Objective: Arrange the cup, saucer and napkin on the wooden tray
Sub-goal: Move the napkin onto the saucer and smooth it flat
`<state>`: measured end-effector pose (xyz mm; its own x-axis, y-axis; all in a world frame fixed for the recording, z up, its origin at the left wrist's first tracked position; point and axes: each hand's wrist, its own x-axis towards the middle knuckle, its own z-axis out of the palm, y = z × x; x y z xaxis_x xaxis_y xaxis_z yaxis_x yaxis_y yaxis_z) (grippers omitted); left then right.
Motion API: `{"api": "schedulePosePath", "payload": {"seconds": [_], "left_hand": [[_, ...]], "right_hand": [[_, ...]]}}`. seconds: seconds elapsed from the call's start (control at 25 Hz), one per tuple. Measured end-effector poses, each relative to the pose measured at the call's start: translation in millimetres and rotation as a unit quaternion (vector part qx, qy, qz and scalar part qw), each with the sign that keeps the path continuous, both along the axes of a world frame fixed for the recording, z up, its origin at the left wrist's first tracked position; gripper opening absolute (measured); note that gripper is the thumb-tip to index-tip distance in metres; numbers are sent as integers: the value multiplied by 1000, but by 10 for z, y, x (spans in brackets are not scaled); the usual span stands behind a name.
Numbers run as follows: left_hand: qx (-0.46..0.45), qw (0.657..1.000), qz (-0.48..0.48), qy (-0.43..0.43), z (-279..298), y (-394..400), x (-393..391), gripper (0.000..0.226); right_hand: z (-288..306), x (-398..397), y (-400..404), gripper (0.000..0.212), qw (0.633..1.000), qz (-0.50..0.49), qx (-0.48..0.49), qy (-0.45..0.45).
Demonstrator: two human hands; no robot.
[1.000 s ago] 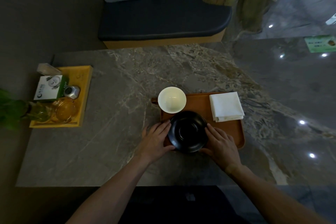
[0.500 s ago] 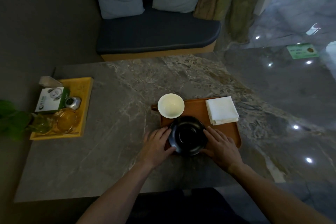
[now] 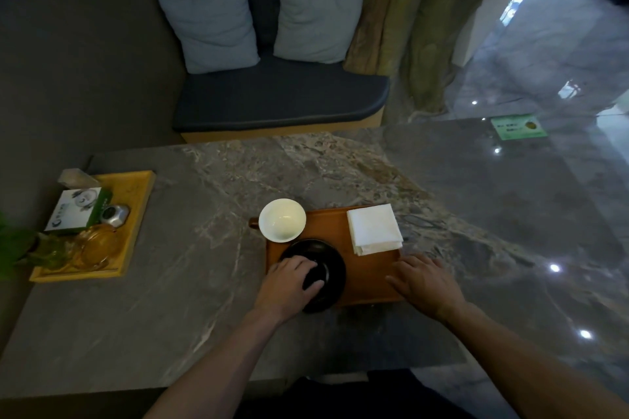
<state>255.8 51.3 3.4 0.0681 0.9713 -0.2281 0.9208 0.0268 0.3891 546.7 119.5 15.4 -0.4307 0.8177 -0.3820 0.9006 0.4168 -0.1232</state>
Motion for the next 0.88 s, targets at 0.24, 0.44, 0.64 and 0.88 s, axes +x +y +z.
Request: {"api": "schedulePosePath", "payload": {"seconds": [0.24,0.44,0.64,0.88], "left_hand": [[-22,999,33,22,11,238,427,46],[-45,998,35,28,27,356,608,44],[-45,999,13,21,36,610,636,41],[-32,999,-22,36,-15,929,687,44]], "right_hand": [[-42,352,389,53,999,29,-31,3],[-94,479,563,56,997,62,-42,6],[-139,506,730,42,996,82,-22,3],[-162,347,897,45,995,98,11,8]]}}
